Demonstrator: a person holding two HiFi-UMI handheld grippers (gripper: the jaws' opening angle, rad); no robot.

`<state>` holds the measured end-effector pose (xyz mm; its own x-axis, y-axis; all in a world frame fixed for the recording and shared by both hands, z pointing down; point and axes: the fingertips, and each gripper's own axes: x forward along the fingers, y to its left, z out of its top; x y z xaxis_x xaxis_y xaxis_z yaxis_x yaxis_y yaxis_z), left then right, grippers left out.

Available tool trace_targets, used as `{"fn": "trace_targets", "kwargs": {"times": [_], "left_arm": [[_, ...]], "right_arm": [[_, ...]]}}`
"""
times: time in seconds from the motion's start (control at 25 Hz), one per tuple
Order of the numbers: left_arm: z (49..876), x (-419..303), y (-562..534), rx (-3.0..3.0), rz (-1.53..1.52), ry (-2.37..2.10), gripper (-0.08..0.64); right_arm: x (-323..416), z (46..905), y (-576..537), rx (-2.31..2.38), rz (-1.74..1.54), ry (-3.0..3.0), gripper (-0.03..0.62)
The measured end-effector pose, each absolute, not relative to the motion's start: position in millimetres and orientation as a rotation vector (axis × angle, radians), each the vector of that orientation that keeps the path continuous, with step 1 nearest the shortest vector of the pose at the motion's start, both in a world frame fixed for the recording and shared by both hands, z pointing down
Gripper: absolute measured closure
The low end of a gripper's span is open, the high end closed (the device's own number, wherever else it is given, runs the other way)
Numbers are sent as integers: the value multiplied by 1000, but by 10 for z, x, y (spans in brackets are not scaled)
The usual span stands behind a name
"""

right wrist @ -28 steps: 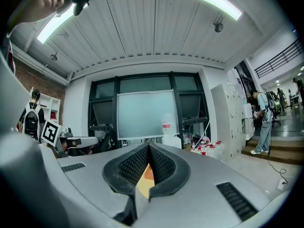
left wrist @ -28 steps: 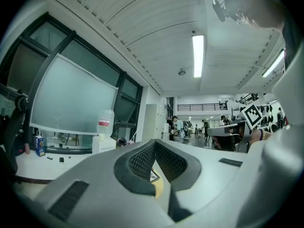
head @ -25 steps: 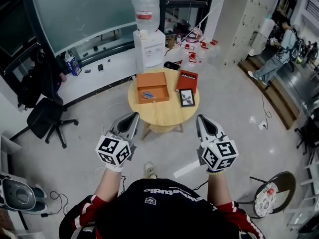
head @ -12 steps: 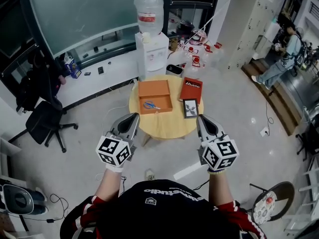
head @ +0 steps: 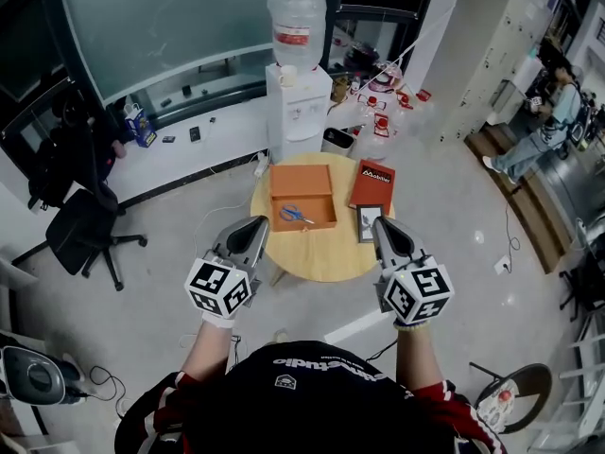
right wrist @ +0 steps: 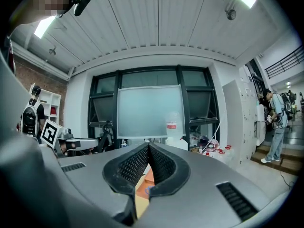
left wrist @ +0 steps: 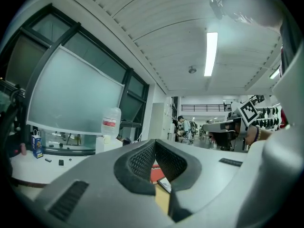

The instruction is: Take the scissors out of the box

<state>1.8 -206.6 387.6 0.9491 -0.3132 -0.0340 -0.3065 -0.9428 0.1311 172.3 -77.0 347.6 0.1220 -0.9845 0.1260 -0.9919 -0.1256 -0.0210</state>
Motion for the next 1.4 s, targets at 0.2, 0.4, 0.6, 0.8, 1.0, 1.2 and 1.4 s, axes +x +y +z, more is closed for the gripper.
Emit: {"fn": "trace_targets", "kwargs": {"times": [0.2, 0.4, 0.6, 0.8, 1.0, 1.2, 1.4], "left_arm": [[3946, -3, -2310, 2965, -82, -483, 543], [3985, -41, -2524, 2956, -91, -486, 543], [4043, -9, -2671, 2952, -94, -494, 543], [4076, 22, -2733, 2945, -89, -487, 543], [4092, 70, -2754, 2949, -82, -510, 543], [4102, 153, -2783, 2949, -75, -566, 543], [4070, 266, -2848, 2941, -83, -664, 543]], "right_arm": [[1704, 3525, -1076, 2273, 173, -2041, 565], [1663, 3533, -1339, 2252, 165, -2045, 565], [1678, 3603, -1440, 2242, 179, -2042, 565], [1733, 3627, -1485, 2252, 192, -2027, 565], [1774, 3681, -1529, 2239, 200, -2054, 566], [1888, 3737, -1638, 2203, 205, -2105, 565], [2044, 3701, -1884, 2126, 180, -2199, 565]]}}
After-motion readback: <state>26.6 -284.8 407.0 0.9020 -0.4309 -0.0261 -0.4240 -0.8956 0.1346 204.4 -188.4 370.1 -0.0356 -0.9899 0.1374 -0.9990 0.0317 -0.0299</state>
